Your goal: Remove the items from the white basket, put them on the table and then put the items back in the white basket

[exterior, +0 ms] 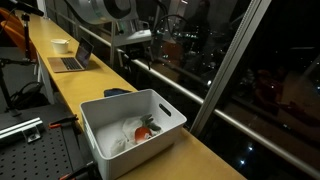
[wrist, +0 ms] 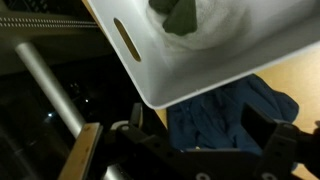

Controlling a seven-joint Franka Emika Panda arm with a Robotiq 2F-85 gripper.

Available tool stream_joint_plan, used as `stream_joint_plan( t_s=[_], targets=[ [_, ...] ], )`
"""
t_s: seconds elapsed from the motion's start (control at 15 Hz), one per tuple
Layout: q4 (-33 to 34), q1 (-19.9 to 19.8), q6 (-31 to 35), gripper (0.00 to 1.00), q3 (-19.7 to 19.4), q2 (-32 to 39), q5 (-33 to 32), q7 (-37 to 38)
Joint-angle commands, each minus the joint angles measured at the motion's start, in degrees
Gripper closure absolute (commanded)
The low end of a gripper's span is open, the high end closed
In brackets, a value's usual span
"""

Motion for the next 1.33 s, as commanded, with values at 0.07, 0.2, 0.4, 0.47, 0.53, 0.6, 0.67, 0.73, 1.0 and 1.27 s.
stream_joint_plan(
  t_s=[0.07,0.2,0.4,0.47,0.53,0.6,0.67,0.73,1.0,1.27],
  targets=[
    [9.02,5.0,-3.84,0.0,4.58,8.71,-0.17,-0.83],
    [12.39,7.06,-4.36,0.0,5.92,13.54,-0.58,-1.23],
    [16.94,9.25,-3.63,0.0,6.43,21.53,-1.11,-2.18],
    [18.54,9.67,-3.19,0.0,6.25,24.46,-1.28,-2.55],
    [19.53,10.06,-3.05,0.0,6.09,26.58,-1.36,-2.87],
    [21.28,10.28,-2.87,0.0,5.72,29.4,-1.49,-3.24],
    [22.21,10.33,-2.49,0.0,5.24,31.62,-1.73,-3.3],
    [23.33,9.98,-2.53,0.0,5.18,33.36,-1.39,-3.86],
    [27.77,7.62,-2.54,0.0,5.18,40.08,0.93,-6.46],
    [33.38,6.41,-3.44,0.0,5.47,45.55,2.67,-8.97]
  ],
)
